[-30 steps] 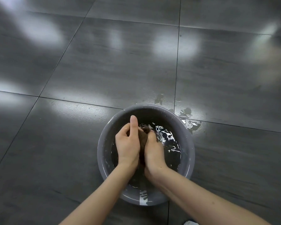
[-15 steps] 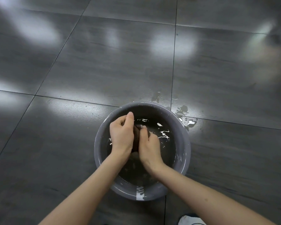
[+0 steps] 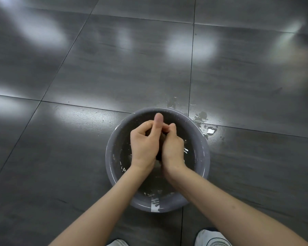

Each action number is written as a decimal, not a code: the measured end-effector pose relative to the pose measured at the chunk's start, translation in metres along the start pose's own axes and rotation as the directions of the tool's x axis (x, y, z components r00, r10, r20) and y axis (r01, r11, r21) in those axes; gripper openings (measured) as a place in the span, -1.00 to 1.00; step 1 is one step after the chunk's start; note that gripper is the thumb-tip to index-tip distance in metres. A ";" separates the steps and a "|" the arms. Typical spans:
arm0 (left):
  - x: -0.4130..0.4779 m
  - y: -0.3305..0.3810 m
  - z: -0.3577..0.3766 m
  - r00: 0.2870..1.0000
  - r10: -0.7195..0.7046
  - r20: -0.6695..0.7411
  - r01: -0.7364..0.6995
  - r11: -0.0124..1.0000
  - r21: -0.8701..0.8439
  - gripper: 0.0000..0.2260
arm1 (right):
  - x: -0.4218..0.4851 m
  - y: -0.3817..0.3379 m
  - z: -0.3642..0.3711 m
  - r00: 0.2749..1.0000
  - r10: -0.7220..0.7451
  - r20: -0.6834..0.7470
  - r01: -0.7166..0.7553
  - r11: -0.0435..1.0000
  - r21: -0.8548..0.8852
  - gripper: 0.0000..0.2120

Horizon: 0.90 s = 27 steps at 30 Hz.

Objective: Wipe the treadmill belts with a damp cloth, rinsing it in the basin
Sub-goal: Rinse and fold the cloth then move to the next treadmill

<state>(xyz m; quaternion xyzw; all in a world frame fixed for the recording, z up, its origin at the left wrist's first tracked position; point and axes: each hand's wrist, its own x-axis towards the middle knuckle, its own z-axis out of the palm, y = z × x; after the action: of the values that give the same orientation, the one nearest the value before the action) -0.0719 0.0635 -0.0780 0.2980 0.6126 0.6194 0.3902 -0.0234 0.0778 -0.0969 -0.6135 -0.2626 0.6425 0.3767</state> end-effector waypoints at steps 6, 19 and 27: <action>0.002 0.004 0.002 0.961 -0.232 -0.151 0.225 0.972 -0.066 -0.54 | -0.007 0.018 -0.006 0.898 -0.439 0.017 0.420 0.845 -0.330 -0.48; 0.011 0.004 -0.001 0.768 -0.586 -0.258 0.513 0.804 -0.301 -0.68 | 0.013 0.020 -0.007 0.680 -0.683 0.267 0.674 0.439 -0.594 -0.62; 0.036 -0.002 -0.030 0.783 -0.596 0.178 0.568 0.801 0.186 -0.72 | 0.033 0.006 -0.020 0.970 -0.074 0.230 0.182 0.849 -0.496 -0.54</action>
<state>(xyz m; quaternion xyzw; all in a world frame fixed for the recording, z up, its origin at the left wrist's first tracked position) -0.1155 0.0779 -0.0858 0.1863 0.6624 0.3912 0.6111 -0.0033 0.0983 -0.1234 -0.6041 -0.5016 0.5815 0.2131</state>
